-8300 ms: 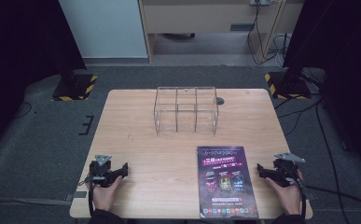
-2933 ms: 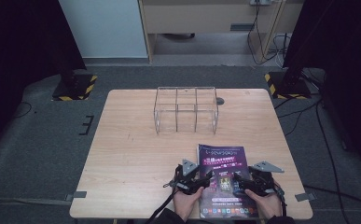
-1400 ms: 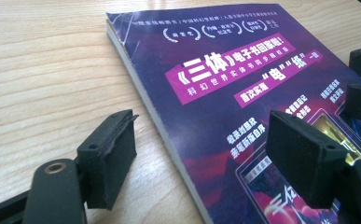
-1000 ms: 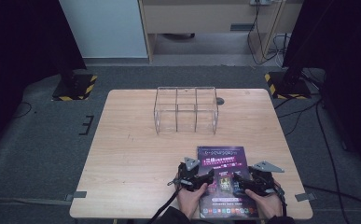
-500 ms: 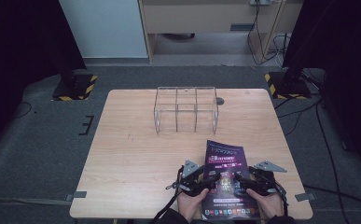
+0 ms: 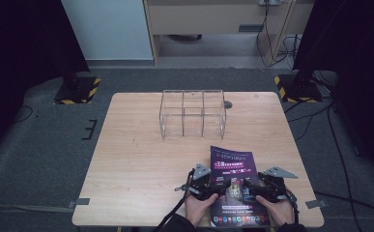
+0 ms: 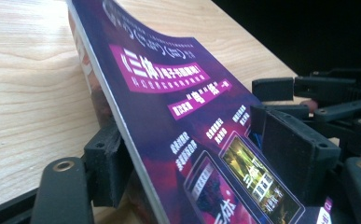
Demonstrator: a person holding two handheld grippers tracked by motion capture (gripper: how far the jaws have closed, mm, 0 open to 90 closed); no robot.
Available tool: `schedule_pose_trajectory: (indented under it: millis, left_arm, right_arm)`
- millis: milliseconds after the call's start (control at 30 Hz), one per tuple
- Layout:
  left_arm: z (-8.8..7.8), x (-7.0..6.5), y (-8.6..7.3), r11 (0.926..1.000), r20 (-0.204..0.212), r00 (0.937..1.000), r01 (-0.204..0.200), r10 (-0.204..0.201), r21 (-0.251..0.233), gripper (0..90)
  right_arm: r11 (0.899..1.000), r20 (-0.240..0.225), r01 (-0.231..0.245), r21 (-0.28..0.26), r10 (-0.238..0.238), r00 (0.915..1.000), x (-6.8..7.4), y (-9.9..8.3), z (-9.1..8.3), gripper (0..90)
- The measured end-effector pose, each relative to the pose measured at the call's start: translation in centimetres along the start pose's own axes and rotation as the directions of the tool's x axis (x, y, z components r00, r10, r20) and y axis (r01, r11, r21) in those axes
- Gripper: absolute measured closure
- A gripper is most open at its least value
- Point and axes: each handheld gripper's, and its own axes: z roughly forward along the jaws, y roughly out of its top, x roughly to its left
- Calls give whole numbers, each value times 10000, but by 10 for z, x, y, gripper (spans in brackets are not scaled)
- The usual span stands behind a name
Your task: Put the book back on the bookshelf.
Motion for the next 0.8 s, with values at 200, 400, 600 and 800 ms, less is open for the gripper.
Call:
schedule_pose_trajectory:
  millis: [200,400,600,800]
  left_arm:
    - [-4,-1,-3,10000,-14,10000,31,-31,-15,340]
    - [-2,3,1,9997,-542,9985,118,-107,209,515]
    - [-3,2,2,9992,-1147,9934,65,-19,391,730]
    - [-8,-1,7,9994,-919,9957,-61,92,334,812]
  right_arm:
    - [10000,94,31,-33,-30,10000,0,0,0,283]
    - [9999,113,131,-33,-130,9999,0,0,1,282]
    - [10000,119,78,-45,-78,9999,0,0,1,282]
    - [10000,34,32,-44,-32,10000,0,0,1,264]
